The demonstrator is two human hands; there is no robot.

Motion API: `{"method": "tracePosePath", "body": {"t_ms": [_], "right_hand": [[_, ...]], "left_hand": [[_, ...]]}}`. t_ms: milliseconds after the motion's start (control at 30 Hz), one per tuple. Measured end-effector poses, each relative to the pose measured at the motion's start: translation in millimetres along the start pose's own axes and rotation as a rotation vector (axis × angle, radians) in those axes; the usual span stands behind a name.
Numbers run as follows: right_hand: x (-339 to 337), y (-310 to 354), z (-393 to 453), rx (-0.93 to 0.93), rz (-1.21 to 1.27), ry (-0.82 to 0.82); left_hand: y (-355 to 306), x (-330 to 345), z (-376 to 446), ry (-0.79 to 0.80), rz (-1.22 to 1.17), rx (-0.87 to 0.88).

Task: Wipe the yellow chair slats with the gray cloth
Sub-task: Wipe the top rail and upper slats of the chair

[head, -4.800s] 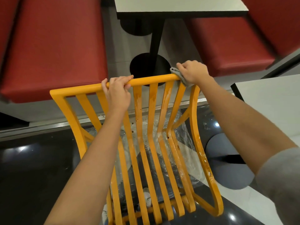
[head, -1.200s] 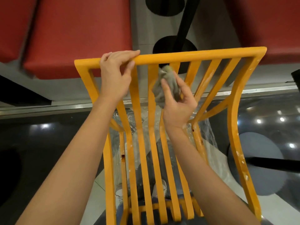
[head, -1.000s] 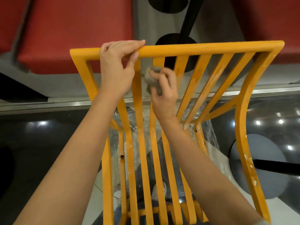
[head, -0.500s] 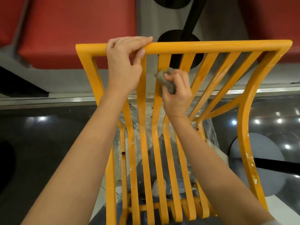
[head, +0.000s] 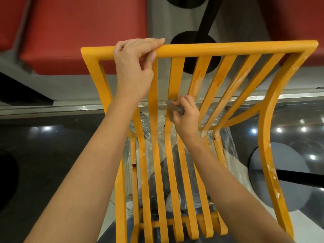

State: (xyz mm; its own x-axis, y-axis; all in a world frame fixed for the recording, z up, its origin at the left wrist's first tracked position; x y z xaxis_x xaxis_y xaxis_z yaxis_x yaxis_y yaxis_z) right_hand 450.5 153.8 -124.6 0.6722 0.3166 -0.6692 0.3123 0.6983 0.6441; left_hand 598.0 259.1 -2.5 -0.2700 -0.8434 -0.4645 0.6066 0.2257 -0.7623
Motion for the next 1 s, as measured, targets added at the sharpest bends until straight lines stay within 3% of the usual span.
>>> {"method": "tracePosePath", "body": {"t_ms": [67, 200, 333, 433, 533, 700, 833, 1000], "right_hand": [[-18.7, -10.3, -3.9, 0.105, 0.046, -0.062], [-86.0, -5.2, -0.2, 0.269, 0.304, -0.411], [-108.8, 15.3, 18.9, 0.239, 0.401, -0.555], [-90.6, 16.7, 38.1, 0.142, 0.244, -0.538], [-57.6, -4.8, 33.8, 0.148, 0.131, -0.447], [-55.0, -30.8, 26.8, 0.278, 0.189, -0.434], [-68.6, -2.2, 51.3, 0.144, 0.198, -0.516], [-58.7, -25.6, 33.0, 0.135, 0.087, -0.352]], "left_hand": [[-0.4, -0.8, 1.4, 0.003, 0.024, -0.014], [-12.2, 4.6, 3.7, 0.049, 0.165, -0.068], [-45.9, 40.5, 13.5, 0.149, 0.187, 0.017], [-52.1, 71.1, 19.3, 0.223, 0.178, 0.037], [-43.7, 79.0, 16.1, 0.187, 0.216, 0.032], [-41.3, 78.2, 16.6, 0.176, 0.179, 0.031], [-39.9, 78.5, 16.7, 0.180, 0.173, 0.018], [-39.4, 78.6, 16.7, 0.169, 0.157, 0.006]]}}
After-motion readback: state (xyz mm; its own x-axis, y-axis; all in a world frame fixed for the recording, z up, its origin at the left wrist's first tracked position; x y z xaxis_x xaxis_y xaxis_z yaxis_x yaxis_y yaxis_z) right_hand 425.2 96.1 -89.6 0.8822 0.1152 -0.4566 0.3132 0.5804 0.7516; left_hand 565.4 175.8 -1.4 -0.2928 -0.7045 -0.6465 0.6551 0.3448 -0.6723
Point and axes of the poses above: each hand's wrist, its own z-axis towards the middle knuckle, its own x-axis out of the palm, y = z × x, the point moved 7 cm from there along z, towards the middle knuckle, and after that the axes turned 10 degrees about -z, right-handed, at the moved point
